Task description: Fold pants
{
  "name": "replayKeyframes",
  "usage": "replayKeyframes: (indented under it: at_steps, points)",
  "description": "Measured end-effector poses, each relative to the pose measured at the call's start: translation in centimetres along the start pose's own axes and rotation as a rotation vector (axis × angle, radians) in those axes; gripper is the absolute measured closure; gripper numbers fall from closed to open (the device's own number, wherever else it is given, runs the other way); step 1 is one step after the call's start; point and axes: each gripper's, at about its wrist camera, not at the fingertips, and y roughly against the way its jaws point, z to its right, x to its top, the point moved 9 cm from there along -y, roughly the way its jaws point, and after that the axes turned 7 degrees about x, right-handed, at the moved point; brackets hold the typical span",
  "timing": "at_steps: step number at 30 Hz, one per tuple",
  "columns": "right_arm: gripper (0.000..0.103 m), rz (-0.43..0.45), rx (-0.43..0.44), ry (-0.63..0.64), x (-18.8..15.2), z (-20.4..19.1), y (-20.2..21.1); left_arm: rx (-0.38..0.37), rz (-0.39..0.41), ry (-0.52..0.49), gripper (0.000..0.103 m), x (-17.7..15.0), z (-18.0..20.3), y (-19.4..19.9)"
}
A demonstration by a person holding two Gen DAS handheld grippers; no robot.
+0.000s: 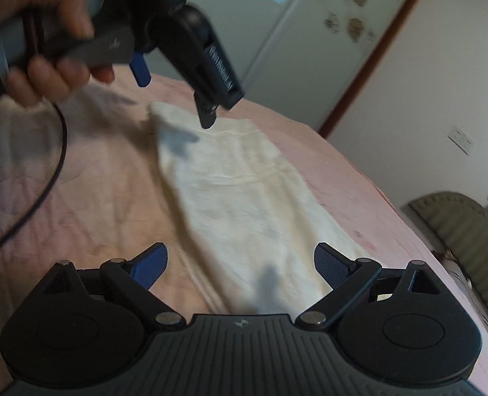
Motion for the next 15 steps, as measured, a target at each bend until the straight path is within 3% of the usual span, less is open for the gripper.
replayKeyframes:
  at_steps: [5, 6, 8, 10, 12, 15]
  points:
    - [0.009, 0.016, -0.028, 0.057, 1.7, -1.1, -2.9, -0.164, -0.127, 0.063, 0.003, -2.0, 0.9, -1.2]
    - [0.014, 0.02, -0.031, 0.067, 2.2, -1.1, -3.5, -0.18, -0.144, 0.083, 0.003, -2.1, 1.2, -1.6]
    - [0.054, 0.014, -0.028, 0.088, 2.9, -1.2, -5.0, -0.229, -0.157, 0.135, 0.001, -1.8, 1.5, -2.5]
    - [0.068, 0.012, 0.017, 0.093, 3.4, -1.7, -6.3, -0.253, -0.166, 0.189, 0.001, -1.5, 2.1, -3.2]
    - [0.073, 0.023, 0.012, 0.102, 3.8, -1.7, -6.4, -0.285, -0.159, 0.238, 0.001, -1.0, 2.3, -3.6]
    - [0.077, 0.066, 0.068, -0.071, 4.1, 0.5, -5.5, -0.355, -0.172, 0.346, 0.002, -0.3, 2.9, -4.4]
